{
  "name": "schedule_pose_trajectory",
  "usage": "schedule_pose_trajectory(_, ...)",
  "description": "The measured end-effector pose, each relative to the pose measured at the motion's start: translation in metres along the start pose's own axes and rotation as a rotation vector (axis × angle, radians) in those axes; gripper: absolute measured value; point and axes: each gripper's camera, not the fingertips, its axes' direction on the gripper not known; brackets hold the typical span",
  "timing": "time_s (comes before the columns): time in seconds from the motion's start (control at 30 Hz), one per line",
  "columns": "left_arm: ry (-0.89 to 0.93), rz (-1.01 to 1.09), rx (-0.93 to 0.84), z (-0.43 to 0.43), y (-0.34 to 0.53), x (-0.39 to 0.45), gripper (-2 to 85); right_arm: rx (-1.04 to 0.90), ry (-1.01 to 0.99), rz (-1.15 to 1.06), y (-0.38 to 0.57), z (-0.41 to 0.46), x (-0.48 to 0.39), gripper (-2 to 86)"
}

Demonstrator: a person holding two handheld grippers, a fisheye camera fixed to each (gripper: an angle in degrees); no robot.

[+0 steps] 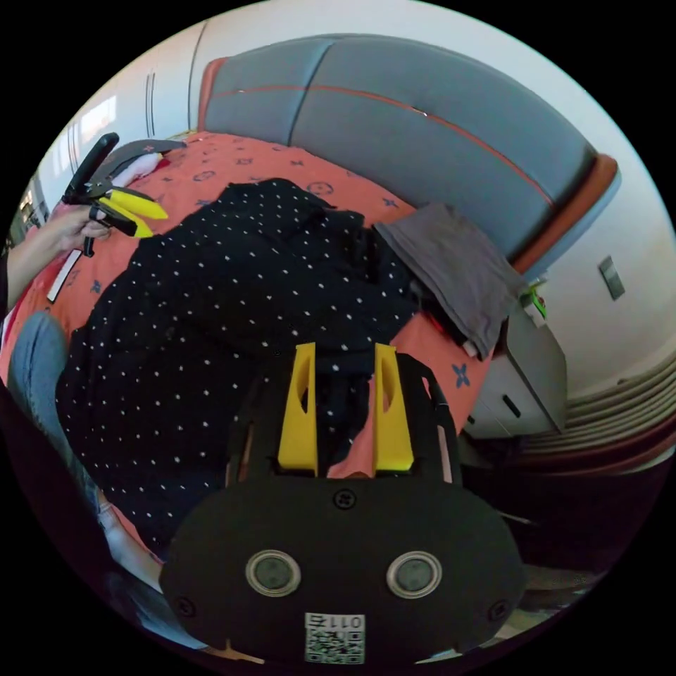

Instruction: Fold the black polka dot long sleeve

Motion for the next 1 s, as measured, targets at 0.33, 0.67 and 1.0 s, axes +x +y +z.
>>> schedule_pose_trajectory(0.33, -0.075, 0.032, -0.169, 0.060, -0.038, -0.030, 2.1, -0.024, -0.049, 0.022, -0.023, 0.039, 0.017, 8.4)
schedule_pose_trajectory(0.67, -0.224, 0.003, -0.230, 0.040, -0.052, -0.088, 0.8, -0.088, -0.132, 0.085, -0.021, 0.076, 0.050, 9.3)
schedule_pose_trajectory(1.0, -0.083, 0.118, -0.099, 0.001, -0.048, -0.080, 4.1, 0.051, -0.056, 0.017, -0.089, 0.038, 0.091, 7.1)
